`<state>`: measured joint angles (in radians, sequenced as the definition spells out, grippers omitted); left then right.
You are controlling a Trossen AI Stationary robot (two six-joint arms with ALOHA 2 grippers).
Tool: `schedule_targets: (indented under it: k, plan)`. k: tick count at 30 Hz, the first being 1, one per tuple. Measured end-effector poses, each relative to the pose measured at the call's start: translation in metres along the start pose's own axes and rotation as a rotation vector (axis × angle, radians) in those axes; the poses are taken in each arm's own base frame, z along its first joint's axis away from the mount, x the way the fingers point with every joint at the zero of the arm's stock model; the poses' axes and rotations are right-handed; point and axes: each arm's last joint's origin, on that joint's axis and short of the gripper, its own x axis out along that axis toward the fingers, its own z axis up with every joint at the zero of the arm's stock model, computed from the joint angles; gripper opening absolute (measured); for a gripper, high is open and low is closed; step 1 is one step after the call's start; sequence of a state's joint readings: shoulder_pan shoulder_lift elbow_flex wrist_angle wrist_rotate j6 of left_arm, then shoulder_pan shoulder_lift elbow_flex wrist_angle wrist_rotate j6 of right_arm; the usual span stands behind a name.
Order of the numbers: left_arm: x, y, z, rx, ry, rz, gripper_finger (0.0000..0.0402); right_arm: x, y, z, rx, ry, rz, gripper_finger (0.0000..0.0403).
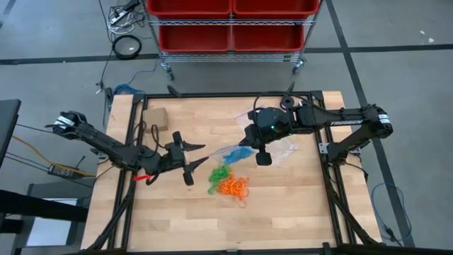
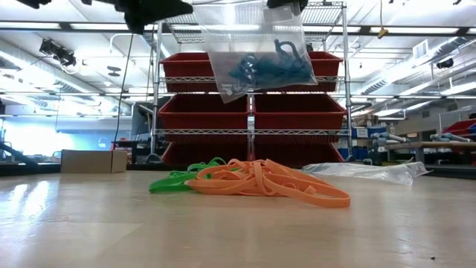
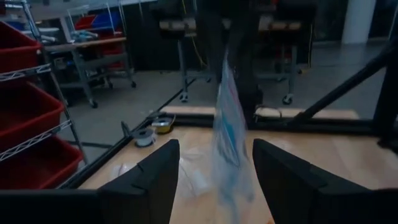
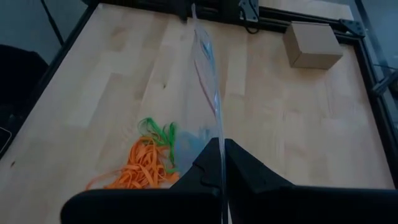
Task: Sort rubber bands
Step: Close the top left transparent zip bag
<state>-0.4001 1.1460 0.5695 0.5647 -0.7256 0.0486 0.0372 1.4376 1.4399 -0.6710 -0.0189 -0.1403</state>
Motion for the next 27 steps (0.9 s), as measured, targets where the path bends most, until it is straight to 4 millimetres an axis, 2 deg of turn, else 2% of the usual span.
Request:
schedule_targets:
  k: [10, 21, 27]
  plan:
    - [0.01, -0.007, -0.005, 0.001, -0.048, 0.048, 0.0203, 0.0, 0.0, 0.0, 0.005, -0.002, -0.001, 0.0]
    - [0.014, -0.006, -0.008, 0.01, -0.039, 0.038, 0.0113, 0.0, -0.001, 0.001, 0.006, -0.007, -0.006, 0.0]
    - [0.014, -0.006, -0.008, 0.009, -0.04, 0.037, 0.0102, 0.0, -0.001, 0.002, 0.006, -0.022, -0.008, 0.0]
